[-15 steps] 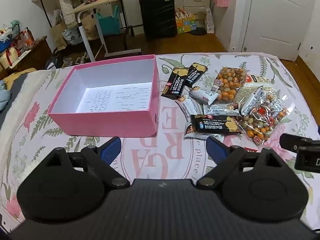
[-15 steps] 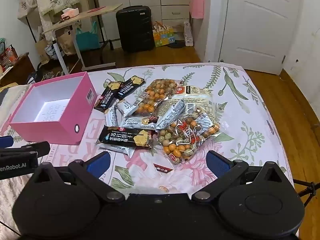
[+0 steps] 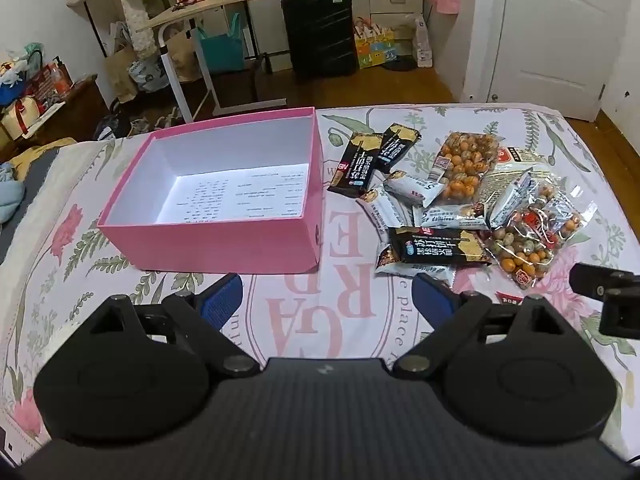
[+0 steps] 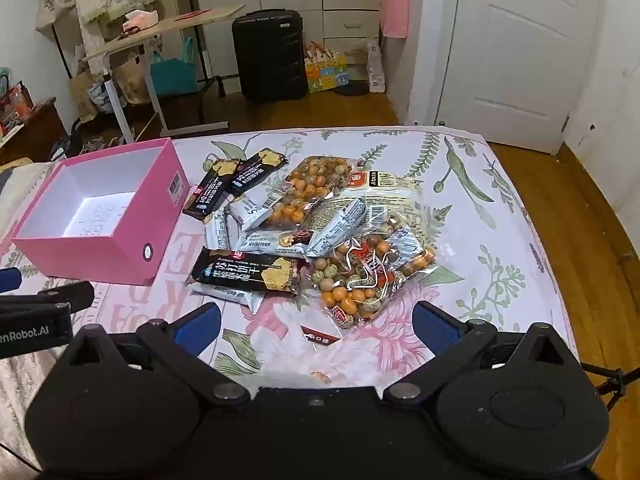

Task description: Organize snacks

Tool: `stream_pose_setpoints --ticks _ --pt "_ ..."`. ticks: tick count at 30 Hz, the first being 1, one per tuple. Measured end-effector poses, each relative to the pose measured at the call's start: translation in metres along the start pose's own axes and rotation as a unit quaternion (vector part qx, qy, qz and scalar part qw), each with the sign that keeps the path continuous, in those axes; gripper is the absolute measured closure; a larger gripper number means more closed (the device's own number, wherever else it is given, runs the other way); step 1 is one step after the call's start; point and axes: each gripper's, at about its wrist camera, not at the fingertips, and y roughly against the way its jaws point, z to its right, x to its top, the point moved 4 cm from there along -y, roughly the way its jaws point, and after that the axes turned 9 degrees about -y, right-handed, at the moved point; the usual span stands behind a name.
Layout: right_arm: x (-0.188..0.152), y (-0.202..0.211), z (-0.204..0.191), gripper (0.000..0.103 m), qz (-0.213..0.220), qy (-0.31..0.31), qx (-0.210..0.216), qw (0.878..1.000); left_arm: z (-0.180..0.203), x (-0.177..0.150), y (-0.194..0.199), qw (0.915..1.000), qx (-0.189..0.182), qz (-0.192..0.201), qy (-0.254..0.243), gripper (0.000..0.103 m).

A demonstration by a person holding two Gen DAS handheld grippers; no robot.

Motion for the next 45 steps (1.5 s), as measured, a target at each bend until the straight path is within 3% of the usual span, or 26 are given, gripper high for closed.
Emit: stream_pose_setpoints --ticks 22,45 --pt "-0.005 0.008 0.01 0.0 0.034 0.019 -0.001 0.999 -0.004 -0.007 0.01 0.9997 -0.021 -0.007 0.01 0.011" --pt "-0.007 0.007 0.003 0.0 0.037 0.033 0.015 0.999 0.0 -0.009 0.002 0.9993 -0.031 -0.018 0.012 0.011"
